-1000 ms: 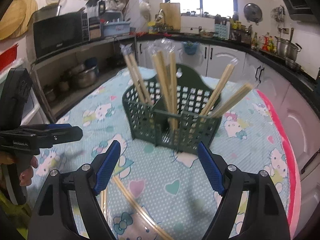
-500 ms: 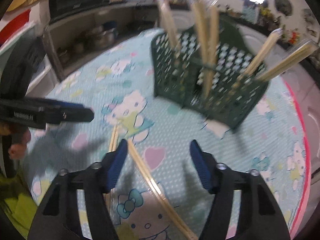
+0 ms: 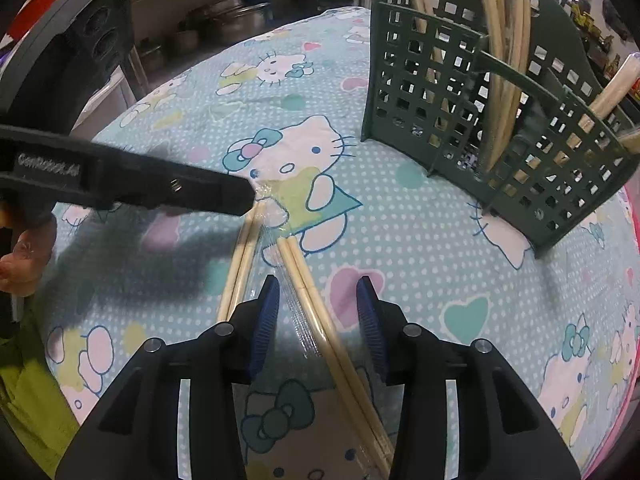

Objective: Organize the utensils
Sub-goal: 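Close the left gripper on a chopstick while the right gripper grasps another, then lift both held chopsticks and carry them above the green caddy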

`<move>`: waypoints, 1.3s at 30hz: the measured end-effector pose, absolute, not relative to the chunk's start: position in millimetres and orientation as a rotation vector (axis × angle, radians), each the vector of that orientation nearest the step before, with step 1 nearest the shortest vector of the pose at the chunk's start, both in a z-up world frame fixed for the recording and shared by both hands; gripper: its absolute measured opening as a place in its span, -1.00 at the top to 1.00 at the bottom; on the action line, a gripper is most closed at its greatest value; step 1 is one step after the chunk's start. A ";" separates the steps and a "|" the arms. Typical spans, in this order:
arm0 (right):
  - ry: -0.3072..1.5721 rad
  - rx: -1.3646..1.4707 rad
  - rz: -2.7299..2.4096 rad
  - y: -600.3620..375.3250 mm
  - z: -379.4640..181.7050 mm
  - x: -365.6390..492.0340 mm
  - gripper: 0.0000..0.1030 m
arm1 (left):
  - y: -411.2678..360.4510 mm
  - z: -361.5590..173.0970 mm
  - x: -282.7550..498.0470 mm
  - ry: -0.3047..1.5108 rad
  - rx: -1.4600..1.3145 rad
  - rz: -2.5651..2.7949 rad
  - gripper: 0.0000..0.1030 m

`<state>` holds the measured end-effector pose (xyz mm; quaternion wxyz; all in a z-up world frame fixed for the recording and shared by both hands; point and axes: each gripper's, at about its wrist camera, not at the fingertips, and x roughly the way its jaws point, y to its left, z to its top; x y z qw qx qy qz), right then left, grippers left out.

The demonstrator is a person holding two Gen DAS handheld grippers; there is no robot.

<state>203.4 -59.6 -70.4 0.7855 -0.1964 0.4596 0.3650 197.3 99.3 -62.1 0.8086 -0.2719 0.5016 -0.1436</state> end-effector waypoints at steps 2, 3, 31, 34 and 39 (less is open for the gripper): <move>0.998 -0.417 0.792 -59.2 -71.0 205.8 0.30 | 99.6 -63.5 202.7 1.078 -0.585 -0.301 0.37; 0.999 -0.415 0.794 -59.7 -71.0 206.5 0.33 | 99.0 -65.2 205.8 1.083 -0.589 -0.296 0.37; 0.884 -0.257 0.749 -100.0 -14.5 207.6 0.79 | 111.0 -0.9 206.6 0.938 -0.529 -0.372 0.95; 0.837 -0.225 0.744 -107.9 5.1 207.0 0.79 | 102.3 20.4 207.3 0.892 -0.518 -0.406 0.95; 0.754 -0.162 0.750 -114.4 30.2 209.7 0.79 | 86.6 56.2 208.2 0.820 -0.479 -0.461 0.95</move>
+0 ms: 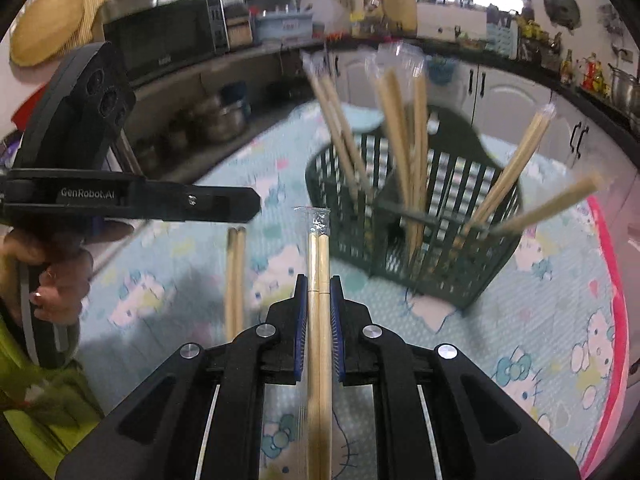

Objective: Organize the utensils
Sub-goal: 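Lift both held chopsticks and carry them above the green caddy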

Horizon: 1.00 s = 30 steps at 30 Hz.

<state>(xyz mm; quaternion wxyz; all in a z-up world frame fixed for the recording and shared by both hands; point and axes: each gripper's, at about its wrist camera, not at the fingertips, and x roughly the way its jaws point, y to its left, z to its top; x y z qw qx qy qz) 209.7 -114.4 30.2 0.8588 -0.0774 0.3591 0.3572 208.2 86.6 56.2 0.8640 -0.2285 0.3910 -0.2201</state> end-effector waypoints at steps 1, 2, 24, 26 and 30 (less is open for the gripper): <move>0.729 -0.150 0.752 -116.2 35.5 210.0 0.79 | 83.7 60.5 208.5 0.810 -0.474 -0.468 0.95; 0.706 -0.138 0.753 -117.5 39.9 210.8 0.79 | 81.1 67.3 209.4 0.796 -0.467 -0.479 0.95; 0.220 0.163 0.493 -154.0 118.7 285.9 0.79 | 57.0 176.0 243.4 0.591 -0.379 -0.538 0.96; 0.189 0.174 0.444 -154.3 121.6 298.4 0.79 | 57.1 185.7 245.1 0.570 -0.370 -0.537 0.95; 0.141 0.199 0.370 -154.0 125.4 312.8 0.79 | 58.7 205.3 252.7 0.527 -0.354 -0.534 0.95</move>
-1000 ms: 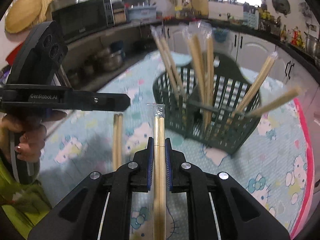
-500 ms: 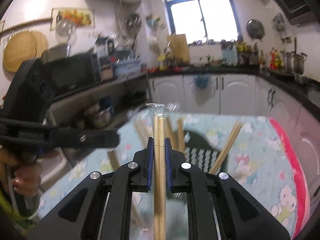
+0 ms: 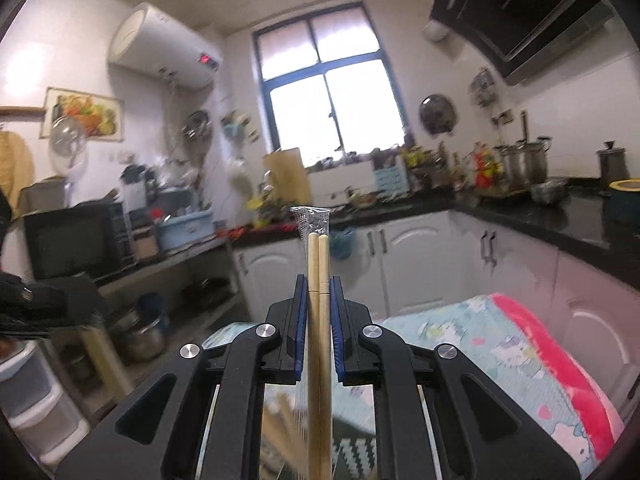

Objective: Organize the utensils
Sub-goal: 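Lift both held chopsticks and carry them above the green caddy, then open the left gripper over the caddy while the right gripper releases its chopstick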

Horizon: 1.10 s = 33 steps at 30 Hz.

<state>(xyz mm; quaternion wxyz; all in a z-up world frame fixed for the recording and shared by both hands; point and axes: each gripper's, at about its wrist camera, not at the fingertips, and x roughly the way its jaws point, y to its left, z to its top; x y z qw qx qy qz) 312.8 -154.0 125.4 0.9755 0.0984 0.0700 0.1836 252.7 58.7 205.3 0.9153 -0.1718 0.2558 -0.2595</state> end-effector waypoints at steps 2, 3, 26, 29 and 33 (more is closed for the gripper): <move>0.093 0.193 0.315 -151.9 126.4 316.5 0.79 | 58.5 210.5 256.0 0.516 -0.348 -0.529 0.95; 0.075 0.188 0.297 -150.8 126.4 317.4 0.79 | 58.4 212.6 259.3 0.513 -0.346 -0.528 0.95; -0.031 0.061 0.016 -118.0 74.4 340.3 0.78 | 79.3 178.1 295.5 0.523 -0.341 -0.445 0.95; -0.023 0.069 0.019 -119.1 70.4 339.9 0.78 | 79.0 170.8 296.3 0.537 -0.346 -0.440 0.95; -0.016 0.081 0.031 -125.3 63.1 332.0 0.53 | 79.2 162.1 296.5 0.556 -0.352 -0.435 0.95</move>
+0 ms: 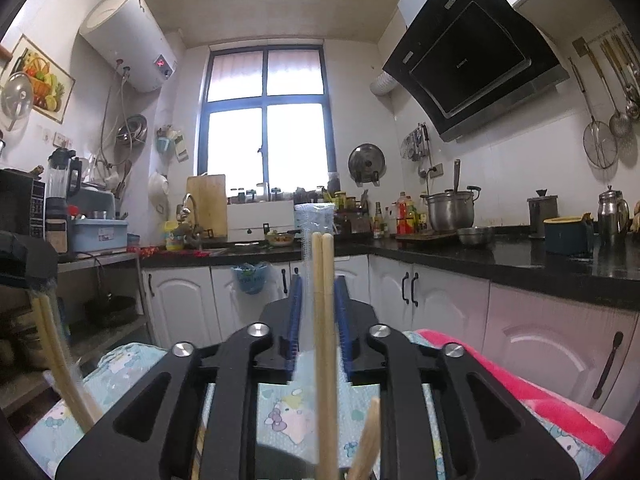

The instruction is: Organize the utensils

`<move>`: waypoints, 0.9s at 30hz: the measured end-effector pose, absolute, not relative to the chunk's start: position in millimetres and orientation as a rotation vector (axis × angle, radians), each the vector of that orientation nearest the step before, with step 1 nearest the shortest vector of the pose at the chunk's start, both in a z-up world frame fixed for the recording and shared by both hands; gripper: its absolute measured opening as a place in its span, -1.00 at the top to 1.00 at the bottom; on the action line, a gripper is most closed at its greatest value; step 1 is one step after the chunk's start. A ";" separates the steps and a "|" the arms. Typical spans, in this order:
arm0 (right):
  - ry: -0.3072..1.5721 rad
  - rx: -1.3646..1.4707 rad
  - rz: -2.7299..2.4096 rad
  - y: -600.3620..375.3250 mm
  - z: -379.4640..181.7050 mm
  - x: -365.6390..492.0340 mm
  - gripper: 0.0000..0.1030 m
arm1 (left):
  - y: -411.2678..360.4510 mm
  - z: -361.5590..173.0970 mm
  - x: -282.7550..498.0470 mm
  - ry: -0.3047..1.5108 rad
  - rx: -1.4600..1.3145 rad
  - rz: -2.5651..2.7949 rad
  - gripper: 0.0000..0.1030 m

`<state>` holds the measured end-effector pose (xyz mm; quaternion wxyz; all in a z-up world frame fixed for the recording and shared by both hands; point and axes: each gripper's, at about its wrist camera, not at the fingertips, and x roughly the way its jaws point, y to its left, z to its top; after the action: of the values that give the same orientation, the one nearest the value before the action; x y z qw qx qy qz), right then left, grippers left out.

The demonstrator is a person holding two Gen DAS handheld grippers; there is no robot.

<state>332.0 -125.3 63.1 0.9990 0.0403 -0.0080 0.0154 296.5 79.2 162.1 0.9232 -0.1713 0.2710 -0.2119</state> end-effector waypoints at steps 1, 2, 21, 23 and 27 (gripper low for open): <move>-0.013 0.087 0.039 -127.0 62.3 328.9 0.36 | 79.2 159.8 295.8 0.559 -0.352 -0.431 0.95; -0.012 0.094 0.046 -128.9 61.6 324.6 0.27 | 79.7 158.0 295.5 0.562 -0.353 -0.428 0.95; 0.256 0.143 0.251 -158.9 66.2 262.1 -0.53 | 101.3 144.4 239.9 0.528 -0.291 -0.241 -0.67; 0.283 0.141 0.260 -160.7 65.5 254.2 -0.57 | 102.2 143.1 231.6 0.526 -0.277 -0.226 -0.79; 0.318 0.126 0.280 -164.3 66.1 238.0 -0.63 | 105.6 134.8 217.8 0.540 -0.288 -0.213 -0.79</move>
<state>238.0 -164.3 66.1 0.9757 0.0624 0.1579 0.1387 217.8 105.6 134.8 0.9480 -0.1413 0.2653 -0.1049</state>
